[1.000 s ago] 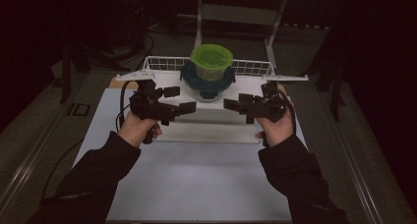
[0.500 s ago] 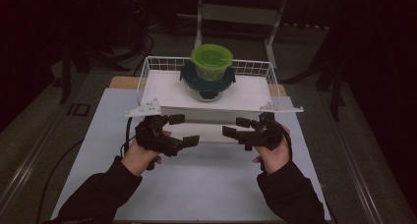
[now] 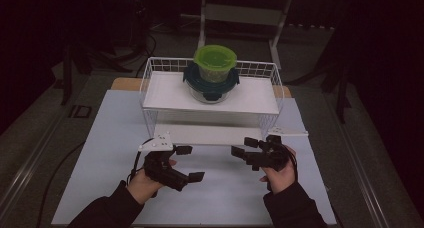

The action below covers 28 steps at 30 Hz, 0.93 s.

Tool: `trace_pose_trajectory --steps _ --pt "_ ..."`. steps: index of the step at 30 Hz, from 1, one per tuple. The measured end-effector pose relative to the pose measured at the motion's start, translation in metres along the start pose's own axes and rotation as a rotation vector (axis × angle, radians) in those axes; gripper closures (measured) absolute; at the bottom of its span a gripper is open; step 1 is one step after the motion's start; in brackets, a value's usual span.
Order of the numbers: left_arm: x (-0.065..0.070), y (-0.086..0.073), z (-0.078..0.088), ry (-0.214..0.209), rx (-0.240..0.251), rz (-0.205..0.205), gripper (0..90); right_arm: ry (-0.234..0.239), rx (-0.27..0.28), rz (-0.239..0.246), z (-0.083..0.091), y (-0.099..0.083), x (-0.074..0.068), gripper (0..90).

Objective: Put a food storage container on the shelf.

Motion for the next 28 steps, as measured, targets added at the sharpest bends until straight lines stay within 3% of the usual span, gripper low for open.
trace_pose_trajectory --steps 9,14,28 --pt "0.001 -0.02 -0.007 -0.005 -0.018 -0.016 1.8 0.012 -0.021 -0.007 -0.001 -0.027 -0.001 21.7" --pt "0.003 -0.034 -0.008 -0.004 -0.021 -0.026 1.8 0.006 -0.049 0.016 -0.003 -0.043 -0.006 21.7" --pt "-0.012 -0.05 -0.008 0.008 -0.017 0.003 1.8 0.002 -0.096 0.014 -0.013 -0.063 -0.004 21.3"
Point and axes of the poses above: each handheld gripper's, and its own axes: z roughly backward along the jaws, y roughly out of its top, x roughly to its right, the point moved 1 cm from there along -z, roughly forward along the jaws, and after that the axes turned 11 degrees about z, right-handed, at the moved point
